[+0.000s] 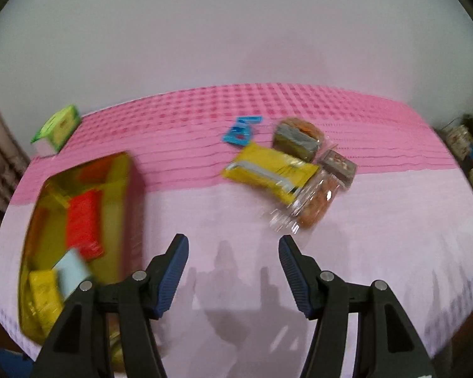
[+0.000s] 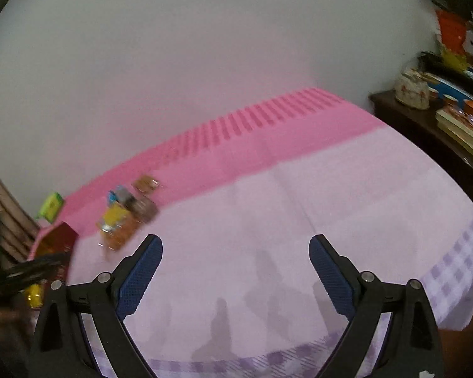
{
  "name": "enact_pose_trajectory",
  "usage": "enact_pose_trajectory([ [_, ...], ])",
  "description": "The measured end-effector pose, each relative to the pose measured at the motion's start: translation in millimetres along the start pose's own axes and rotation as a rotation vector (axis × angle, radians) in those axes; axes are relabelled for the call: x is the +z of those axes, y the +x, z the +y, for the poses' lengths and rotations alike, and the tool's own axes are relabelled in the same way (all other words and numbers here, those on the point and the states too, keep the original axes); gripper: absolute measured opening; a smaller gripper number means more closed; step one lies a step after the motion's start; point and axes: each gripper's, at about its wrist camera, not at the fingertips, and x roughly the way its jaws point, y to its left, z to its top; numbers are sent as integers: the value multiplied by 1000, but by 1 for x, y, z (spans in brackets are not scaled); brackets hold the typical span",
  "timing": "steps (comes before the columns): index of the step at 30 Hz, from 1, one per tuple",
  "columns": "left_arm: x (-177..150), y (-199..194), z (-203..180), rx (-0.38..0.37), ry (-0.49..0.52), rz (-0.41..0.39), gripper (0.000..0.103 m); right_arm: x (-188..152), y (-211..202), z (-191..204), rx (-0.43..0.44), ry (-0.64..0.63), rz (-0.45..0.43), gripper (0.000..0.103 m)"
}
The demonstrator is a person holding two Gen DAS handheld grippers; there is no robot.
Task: Organize snacks
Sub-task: 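Move the left gripper toward the remaining loose snacks, then grasp the second dark printed cake with the left gripper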
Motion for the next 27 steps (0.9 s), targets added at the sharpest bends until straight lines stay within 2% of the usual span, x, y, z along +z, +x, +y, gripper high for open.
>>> enact_pose_trajectory([
  [6, 34, 32, -58, -11, -15, 34, 61, 11, -14, -5, 70, 61, 10, 97],
  [10, 44, 41, -90, -101, -46, 32, 61, 19, -19, -13, 106, 112, -5, 97],
  [14, 55, 58, -122, -41, -12, 18, 61, 23, -31, -17, 126, 141, -44, 99],
  [18, 59, 81, -133, -13, -19, 46, 61, 24, -31, -22, 142, 163, -41, 99],
  [21, 60, 90, -139, 37, 34, 31, 61, 25, -28, -23, 159, 179, -37, 99],
  [23, 60, 93, -139, 24, 54, 32, 61, 26, -25, -24, 167, 182, -32, 99],
  [25, 52, 91, -138, -32, 90, 24, 61, 27, -23, -26, 171, 187, -27, 99],
  [26, 45, 91, -135, -66, 115, 18, 58, 27, -22, -27, 174, 195, -26, 99],
  [27, 41, 89, -134, -84, 122, 6, 43, 28, -22, -27, 175, 199, -26, 99],
])
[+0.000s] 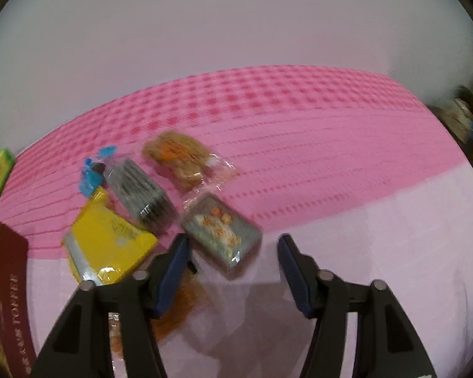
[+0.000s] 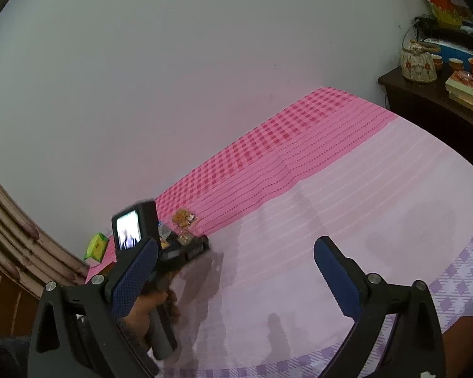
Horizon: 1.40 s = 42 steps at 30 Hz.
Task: Organize snacks
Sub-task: 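Grasp the second dark printed cake with the left gripper, then lift and carry the dark cake with the left gripper over the tray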
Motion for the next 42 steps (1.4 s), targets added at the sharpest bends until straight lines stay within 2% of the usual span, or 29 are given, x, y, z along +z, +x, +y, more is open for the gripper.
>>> enact_pose_trajectory([
  [1, -5, -3, 3, -44, -5, -4, 28, 0, 1, -1, 1, 6, 2, 99],
  [3, -11, -8, 6, -91, -25, 3, 25, 0, 2, -1, 4, 15, 7, 99],
  [6, -25, -19, -2, -131, 25, -6, 24, -3, -1, 1, 3, 11, 6, 99],
  [11, -46, -37, -11, -212, 41, 6, 22, -2, -6, 8, -1, -18, -19, 99],
  [20, -114, -80, -15, -252, 112, -7, 21, -4, -6, 3, -14, 0, -14, 99],
  [22, -118, -81, -11, -226, 139, -16, 23, -6, -7, 6, -9, -4, -11, 99],
  [24, -115, -79, -11, -232, 121, -18, 24, -7, -8, 11, -1, -21, -13, 99],
  [26, -114, -79, -14, -190, 110, -12, 32, -8, -11, 16, 4, -37, -20, 99],
  [27, -114, -77, -18, -158, 108, -8, 58, -8, -12, 17, 5, -40, -22, 99],
  [28, -113, -76, -22, -113, 102, -6, 76, -8, -12, 17, 6, -40, -26, 99],
  [30, -116, -80, -22, -85, 69, -47, 76, -8, -13, 15, 6, -29, -27, 99],
  [36, -106, -66, -32, 14, -103, -54, 76, -7, -13, 1, 23, 35, -26, 99],
  [38, -101, -61, -37, 14, -145, -46, 76, -4, -17, 0, 27, 39, -42, 99],
  [39, -99, -60, -39, 21, -155, -50, 68, -4, -18, 0, 29, 38, -46, 99],
  [40, -98, -61, -39, 17, -154, -54, 50, -3, -19, 1, 30, 35, -49, 100],
  [41, -96, -61, -38, 17, -147, -53, 40, -2, -18, 1, 34, 35, -47, 100],
  [42, -96, -61, -36, 0, -146, -44, 38, -3, -17, 1, 36, 36, -44, 100],
])
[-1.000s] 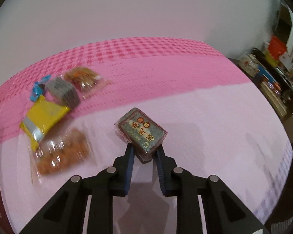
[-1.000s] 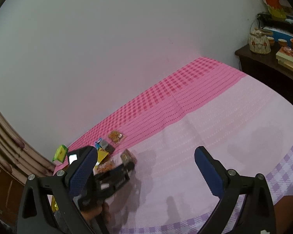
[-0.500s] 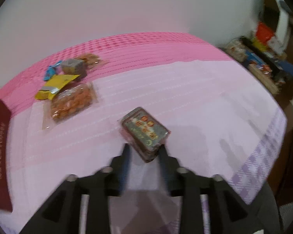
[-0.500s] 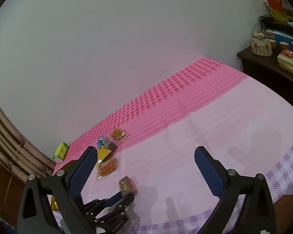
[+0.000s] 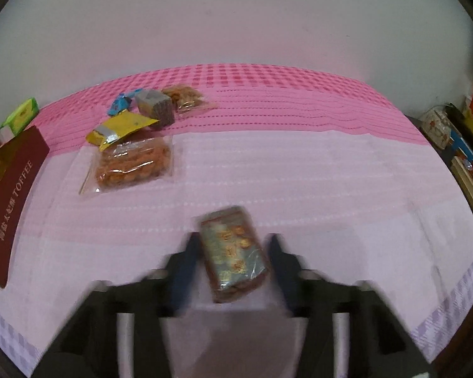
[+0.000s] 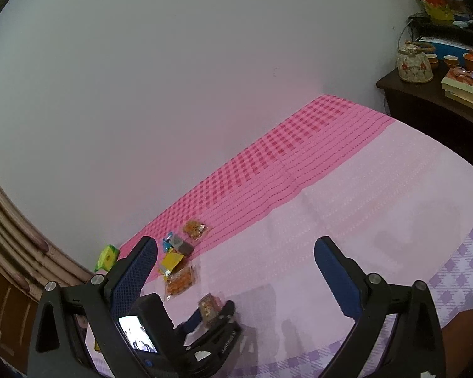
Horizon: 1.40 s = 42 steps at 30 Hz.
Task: Organize snacks
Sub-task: 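Lift and carry the dark cake with the left gripper over the tray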
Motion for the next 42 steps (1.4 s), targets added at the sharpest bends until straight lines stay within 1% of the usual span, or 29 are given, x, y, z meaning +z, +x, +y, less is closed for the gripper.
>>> enact_pose_trajectory([
  [3, -2, -1, 6, -21, -6, 11, 37, 0, 2, 0, 6, 4, 8, 100],
  [7, -10, -10, 12, -50, 50, 37, 35, 4, -3, -1, 13, 11, -13, 100],
  [10, -18, -27, 24, -51, 79, 49, 34, 5, -7, 2, 26, 14, -23, 100],
  [12, -21, -40, 34, -33, 98, 45, 34, 4, -8, 5, 36, 8, -21, 100],
  [19, -12, -88, 79, 64, 62, -7, 34, 2, -21, 22, 68, -32, -38, 100],
  [27, 6, -148, 123, 164, 21, -104, 34, -1, -24, 31, 74, -49, -34, 100],
  [29, 10, -163, 133, 170, 5, -139, 34, -2, -24, 34, 76, -56, -33, 100],
  [36, 16, -186, 168, 239, -34, -182, 34, -2, -22, 37, 75, -77, -25, 101],
  [42, 14, -191, 201, 289, -84, -185, 34, -5, -20, 37, 75, -84, -9, 101],
])
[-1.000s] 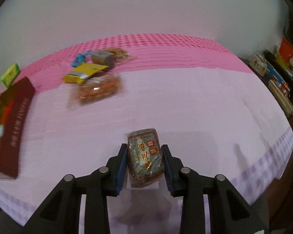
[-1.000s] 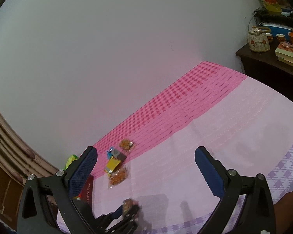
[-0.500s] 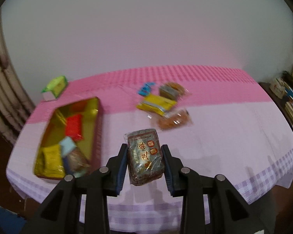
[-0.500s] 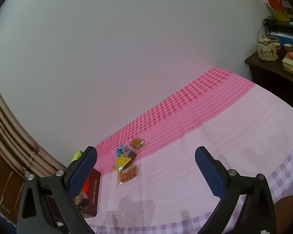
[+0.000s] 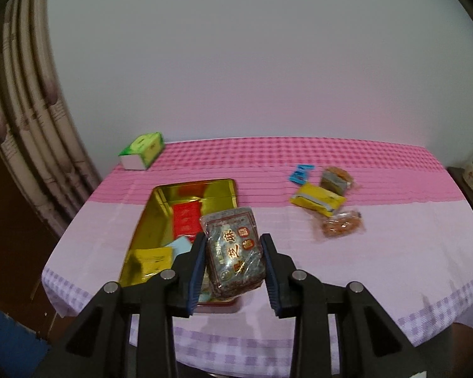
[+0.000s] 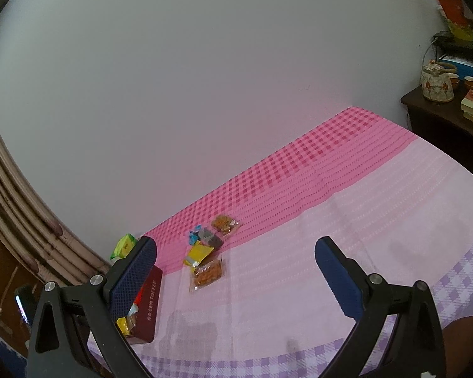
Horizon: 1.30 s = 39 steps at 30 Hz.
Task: Organize snacks
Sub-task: 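Lift and carry the dark cake with the left gripper over the tray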
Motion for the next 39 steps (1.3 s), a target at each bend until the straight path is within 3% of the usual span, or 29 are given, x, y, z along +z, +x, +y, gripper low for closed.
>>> enact_pose_trajectory([
  [25, -20, 48, 79, 83, -132, 92, 34, -9, 14, -5, -31, -4, 57, 101],
  [39, -10, 96, 110, 81, -96, 135, 34, -22, 34, -4, -82, -51, 108, 101],
])
